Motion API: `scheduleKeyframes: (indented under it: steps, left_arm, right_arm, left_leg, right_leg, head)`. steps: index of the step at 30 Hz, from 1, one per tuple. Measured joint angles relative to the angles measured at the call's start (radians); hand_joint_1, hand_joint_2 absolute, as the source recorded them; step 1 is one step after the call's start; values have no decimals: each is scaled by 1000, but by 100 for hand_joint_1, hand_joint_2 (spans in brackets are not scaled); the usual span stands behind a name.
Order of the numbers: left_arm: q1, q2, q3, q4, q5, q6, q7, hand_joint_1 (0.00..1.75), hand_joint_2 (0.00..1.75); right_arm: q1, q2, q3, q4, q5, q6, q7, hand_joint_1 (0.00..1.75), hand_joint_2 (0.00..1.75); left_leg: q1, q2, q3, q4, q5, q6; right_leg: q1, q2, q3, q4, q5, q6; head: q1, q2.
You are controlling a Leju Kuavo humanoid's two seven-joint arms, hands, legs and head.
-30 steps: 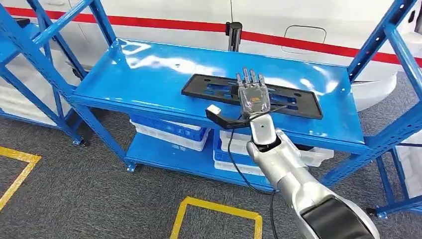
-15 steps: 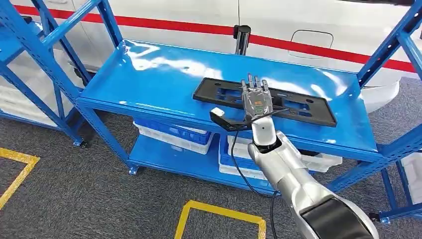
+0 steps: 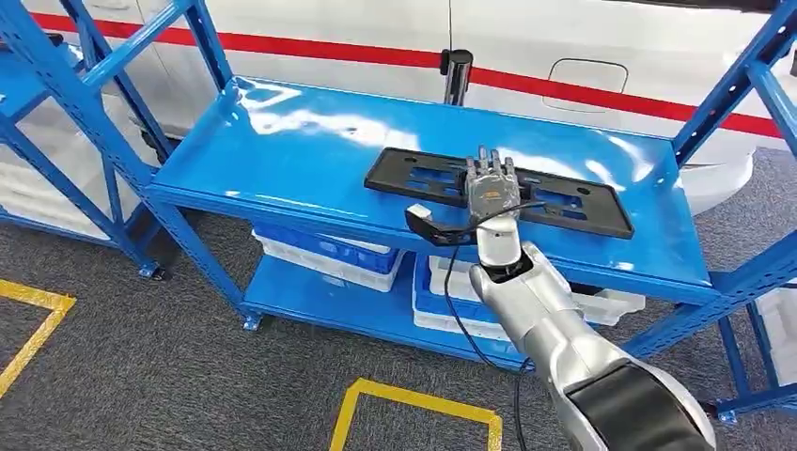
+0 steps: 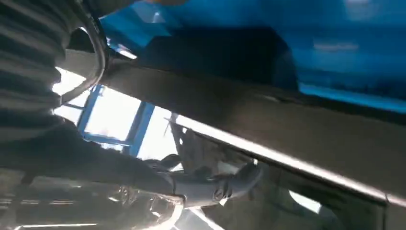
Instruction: Take the parts from the cabinet and place them on the table.
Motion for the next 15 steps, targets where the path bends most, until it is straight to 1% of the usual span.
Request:
scheduleKeyframes:
  steps: [2, 4, 10, 11, 12, 13, 14, 15]
  left_arm:
    - [0, 0, 1, 0, 0, 1, 1, 0, 0]
    - [0, 0, 1, 0, 0, 1, 1, 0, 0]
    - [0, 1, 1, 0, 1, 2, 2, 0, 0]
    - [0, 1, 2, 0, 3, 3, 2, 0, 0]
    - [1, 1, 2, 0, 3, 3, -1, 0, 0]
    - [1, 1, 4, 0, 3, 3, -5, 0, 0]
    - [2, 1, 6, 0, 3, 3, -7, 0, 0]
    - [2, 1, 8, 0, 3, 3, -10, 0, 0]
  right_arm:
    - [-14, 1, -1, 21, 7, 34, 18, 0, 175]
    - [-25, 4, -1, 39, 10, 51, 26, 0, 175]
    - [-40, 9, -3, 67, 11, 55, 36, 0, 175]
    - [-40, 10, -4, 71, 10, 56, 37, 5, 175]
    - [-41, 11, -5, 75, 8, 58, 38, 87, 175]
    - [-41, 13, -6, 79, 8, 59, 38, 140, 175]
    - [-41, 14, -7, 81, 7, 59, 38, 148, 175]
    - [-40, 16, -8, 83, 6, 59, 38, 164, 175]
  left_leg:
    - [1, 0, 1, 0, 0, 0]
    - [2, 0, 2, 0, 0, 0]
    - [3, 0, 4, 0, 0, 0]
    - [3, 0, 4, 0, 0, 0]
    - [3, 0, 4, 0, 0, 0]
    - [3, 0, 5, 0, 0, 0]
    - [3, 0, 5, 0, 0, 0]
    - [3, 0, 5, 0, 0, 0]
  right_leg:
    - [1, 0, 1, 0, 0, 0]
    - [1, 0, 2, 0, 0, 0]
    - [2, 0, 4, 0, 0, 0]
    - [2, 0, 4, 0, 0, 0]
    - [2, 0, 4, 0, 0, 0]
    - [2, 0, 5, 0, 0, 0]
    - [2, 0, 5, 0, 0, 0]
    - [2, 0, 5, 0, 0, 0]
  head:
    - [0, 0]
    - [0, 0]
    - [0, 0]
    - [0, 0]
    - [0, 0]
    - [0, 0]
    - [0, 0]
    - [0, 0]
